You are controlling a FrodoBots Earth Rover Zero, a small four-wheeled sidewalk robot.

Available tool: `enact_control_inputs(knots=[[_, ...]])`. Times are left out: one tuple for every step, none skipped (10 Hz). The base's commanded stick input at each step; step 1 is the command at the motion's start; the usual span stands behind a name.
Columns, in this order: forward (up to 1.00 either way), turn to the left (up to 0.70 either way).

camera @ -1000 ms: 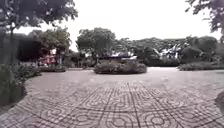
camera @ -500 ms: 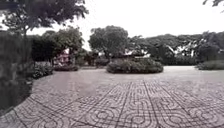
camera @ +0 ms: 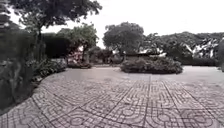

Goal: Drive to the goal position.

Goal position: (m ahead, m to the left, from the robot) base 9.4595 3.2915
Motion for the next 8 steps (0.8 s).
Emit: enact_control_inputs(knots=[[1.0, 0.0], [1.0, 0.0], [1.0, 0.0], [1.0, 0.0], [1.0, 0.0], [1.0, 0.0], [1.0, 0.0], [1.0, 0.0]])
